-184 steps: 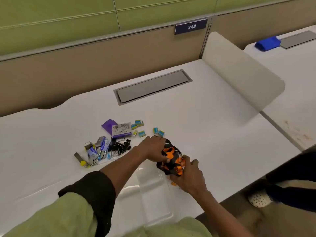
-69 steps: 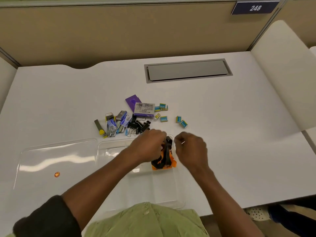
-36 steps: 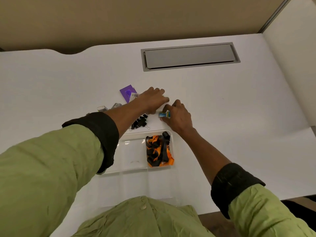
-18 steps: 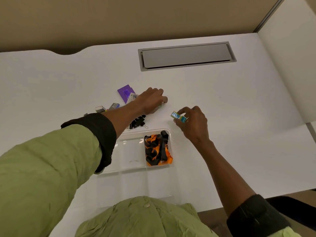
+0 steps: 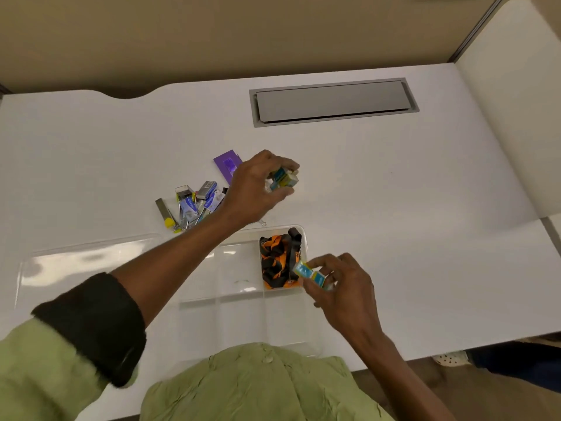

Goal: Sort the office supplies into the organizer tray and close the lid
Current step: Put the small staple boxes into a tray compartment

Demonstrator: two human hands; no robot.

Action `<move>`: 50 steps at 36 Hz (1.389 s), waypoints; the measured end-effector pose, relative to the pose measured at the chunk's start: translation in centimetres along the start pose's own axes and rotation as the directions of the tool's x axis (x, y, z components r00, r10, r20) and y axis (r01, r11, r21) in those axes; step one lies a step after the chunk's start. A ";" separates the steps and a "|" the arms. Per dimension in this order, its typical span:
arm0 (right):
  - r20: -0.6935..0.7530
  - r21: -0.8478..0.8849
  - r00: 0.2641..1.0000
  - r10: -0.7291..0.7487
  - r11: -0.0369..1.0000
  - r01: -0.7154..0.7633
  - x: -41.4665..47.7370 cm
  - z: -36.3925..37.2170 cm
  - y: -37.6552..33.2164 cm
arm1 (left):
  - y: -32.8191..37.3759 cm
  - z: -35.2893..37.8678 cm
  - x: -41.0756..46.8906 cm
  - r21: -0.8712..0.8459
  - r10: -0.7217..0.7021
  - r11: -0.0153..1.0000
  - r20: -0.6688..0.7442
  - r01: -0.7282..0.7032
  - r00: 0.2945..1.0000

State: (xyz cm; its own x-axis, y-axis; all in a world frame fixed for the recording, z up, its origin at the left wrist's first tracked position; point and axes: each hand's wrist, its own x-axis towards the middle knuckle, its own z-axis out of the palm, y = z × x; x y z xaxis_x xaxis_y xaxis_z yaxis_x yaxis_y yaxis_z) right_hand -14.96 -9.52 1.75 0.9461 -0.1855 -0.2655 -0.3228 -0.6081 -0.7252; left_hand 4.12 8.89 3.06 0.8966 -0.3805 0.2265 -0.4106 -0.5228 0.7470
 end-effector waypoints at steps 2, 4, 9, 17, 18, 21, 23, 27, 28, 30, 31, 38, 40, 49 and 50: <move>0.024 -0.029 1.000 0.017 0.999 -0.017 -0.8 0.2 0.2 | 0.9 -0.6 -1.9 -0.072 -0.046 0.996 -0.029 0.044 0.999; 0.042 -0.063 0.998 0.042 0.997 -0.039 -1.4 0.3 0.3 | 1.8 -0.9 -4.1 -0.131 -0.115 0.985 -0.016 0.112 0.993; 0.105 -0.170 0.987 0.122 0.980 -0.104 -2.6 0.3 0.6 | 3.1 0.0 -10.7 -0.222 -0.239 0.940 0.110 0.259 0.965; 0.176 -0.282 0.961 0.213 0.946 -0.158 -4.5 0.9 0.6 | 4.2 2.7 -17.1 -0.025 -0.154 0.985 0.335 0.172 0.929; 0.176 -0.283 0.961 0.211 0.946 -0.156 -4.7 1.0 0.6 | 4.2 3.0 -17.4 0.026 -0.139 0.990 0.373 0.140 0.917; 0.174 -0.281 0.963 0.207 0.947 -0.153 -5.4 1.4 0.6 | 4.4 3.8 -18.1 0.135 -0.112 0.989 0.469 0.054 0.876; 0.166 -0.293 0.963 0.214 0.943 -0.160 -5.7 1.6 0.5 | 4.6 4.4 -18.4 0.168 -0.087 0.986 0.489 0.004 0.868; 0.141 -0.315 0.965 0.220 0.934 -0.167 -6.2 1.5 0.2 | 4.8 5.1 -18.9 0.247 -0.091 0.969 0.473 -0.032 0.877; 0.136 -0.307 0.966 0.222 0.936 -0.172 -6.4 1.4 0.2 | 4.7 5.2 -18.9 0.271 -0.101 0.962 0.473 -0.035 0.875; 0.123 -0.280 0.965 0.230 0.941 -0.189 -6.6 1.2 0.2 | 4.6 5.0 -18.9 0.292 -0.124 0.956 0.466 -0.020 0.876; 0.113 -0.262 0.965 0.236 0.944 -0.201 -6.7 1.1 0.2 | 4.5 4.9 -18.9 0.282 -0.135 0.959 0.453 0.002 0.881; 0.078 -0.201 0.972 0.223 0.958 -0.204 -7.2 0.7 -0.1 | 4.3 3.6 -19.2 0.239 -0.192 0.965 0.346 0.112 0.918; 0.076 -0.211 0.976 0.204 0.960 -0.184 -7.3 1.0 -0.3 | 4.3 3.7 -19.2 0.261 -0.197 0.960 0.368 0.102 0.909; 0.114 -0.316 0.991 0.063 0.948 -0.024 -7.4 3.4 -0.7 | 4.9 4.0 -19.2 0.349 -0.196 0.936 0.388 0.053 0.901; 0.124 -0.332 0.991 0.051 0.943 -0.007 -7.5 3.4 -0.8 | 4.9 3.9 -19.2 0.364 -0.204 0.929 0.379 0.057 0.903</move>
State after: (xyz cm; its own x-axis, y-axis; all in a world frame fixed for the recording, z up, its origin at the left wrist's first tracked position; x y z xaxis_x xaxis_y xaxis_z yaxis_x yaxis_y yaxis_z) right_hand -21.85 -5.02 2.14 0.9177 -0.1188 -0.3790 -0.3020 -0.8284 -0.4717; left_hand -15.78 10.67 -0.04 0.8305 -0.5255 -0.1847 -0.3906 -0.7858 0.4796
